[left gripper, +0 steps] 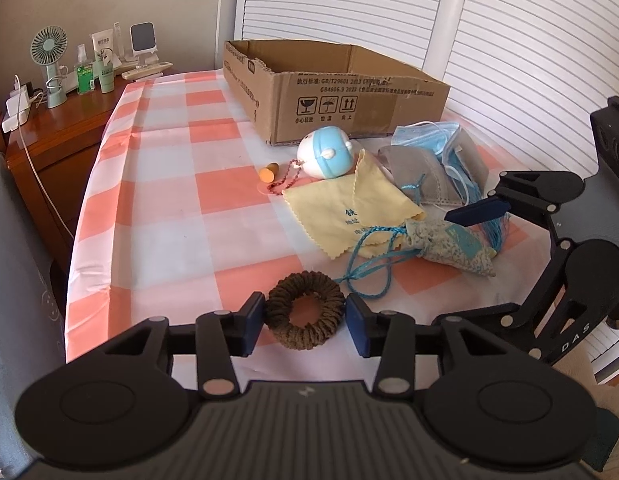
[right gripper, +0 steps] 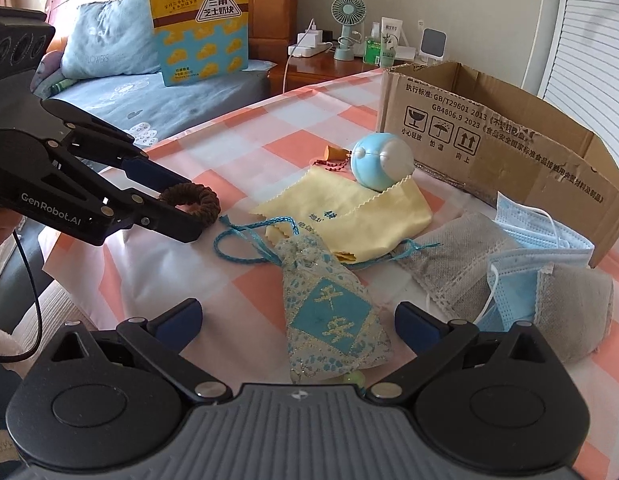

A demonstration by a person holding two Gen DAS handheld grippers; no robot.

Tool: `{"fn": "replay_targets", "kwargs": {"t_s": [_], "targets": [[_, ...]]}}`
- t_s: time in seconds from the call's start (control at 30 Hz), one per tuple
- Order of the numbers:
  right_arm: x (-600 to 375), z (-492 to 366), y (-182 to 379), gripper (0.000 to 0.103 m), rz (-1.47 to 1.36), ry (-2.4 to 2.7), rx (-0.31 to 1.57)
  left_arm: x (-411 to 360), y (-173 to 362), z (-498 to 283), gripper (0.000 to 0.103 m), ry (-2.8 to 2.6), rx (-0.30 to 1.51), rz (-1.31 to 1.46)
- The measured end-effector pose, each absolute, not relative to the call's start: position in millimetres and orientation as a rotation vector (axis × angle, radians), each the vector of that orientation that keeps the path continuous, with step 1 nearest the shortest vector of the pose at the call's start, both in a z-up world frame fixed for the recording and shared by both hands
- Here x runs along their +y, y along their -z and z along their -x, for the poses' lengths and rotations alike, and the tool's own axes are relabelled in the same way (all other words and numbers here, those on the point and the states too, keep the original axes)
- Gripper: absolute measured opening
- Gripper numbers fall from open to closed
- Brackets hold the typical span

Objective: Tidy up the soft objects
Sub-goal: 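Lift the hair tie with the left gripper while the right gripper grasps the blue floral sachet, then carry both items to the box while the left gripper releases the hair tie inside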

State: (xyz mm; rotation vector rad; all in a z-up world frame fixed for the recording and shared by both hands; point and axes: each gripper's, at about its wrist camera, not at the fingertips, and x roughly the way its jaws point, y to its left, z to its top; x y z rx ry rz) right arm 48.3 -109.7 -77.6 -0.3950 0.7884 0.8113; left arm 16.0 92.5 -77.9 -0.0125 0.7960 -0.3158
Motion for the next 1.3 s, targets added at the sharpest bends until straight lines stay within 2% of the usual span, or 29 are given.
{"fn": "replay_targets", "kwargs": {"t_s": [0.17, 0.3, 0.4, 0.47, 0.5, 0.57, 0.63, 0.77, 0.93, 1.03, 1.1, 1.3], "targets": [[-113, -49, 79, 0.103, 0.399, -0.845, 0.765, 93, 78, -16, 0.044, 0.304, 0.8, 0.025], [-111, -53, 76, 0.103, 0.422, -0.869, 0.785, 91, 77, -16, 0.05, 0.3, 0.806, 0.026], [-113, -56, 73, 0.094, 0.417, -0.888, 0.774, 90, 77, -17, 0.05, 0.294, 0.81, 0.021], [-115, -58, 71, 0.079, 0.414, -0.868, 0.767, 90, 77, -17, 0.05, 0.293, 0.811, 0.02], [-116, -60, 69, 0.075, 0.414, -0.857, 0.764, 90, 77, -18, 0.051, 0.294, 0.811, 0.018], [-118, -62, 69, 0.057, 0.415, -0.825, 0.758, 90, 77, -18, 0.051, 0.296, 0.812, 0.012], [-120, -62, 68, 0.05, 0.418, -0.804, 0.753, 89, 77, -18, 0.051, 0.296, 0.814, 0.004], [-119, -58, 66, 0.042, 0.429, -0.764, 0.757, 87, 77, -18, 0.052, 0.302, 0.813, -0.014], [-122, -53, 60, 0.037, 0.398, -0.725, 0.772, 83, 77, -19, 0.06, 0.315, 0.818, -0.032], [-124, -48, 54, 0.037, 0.4, -0.709, 0.758, 82, 77, -20, 0.055, 0.315, 0.818, -0.043], [-126, -46, 49, 0.037, 0.389, -0.698, 0.752, 83, 77, -21, 0.04, 0.315, 0.818, -0.035], [-132, -41, 33, 0.037, 0.384, -0.666, 0.732, 91, 71, -22, 0.034, 0.323, 0.842, 0.003]]}}
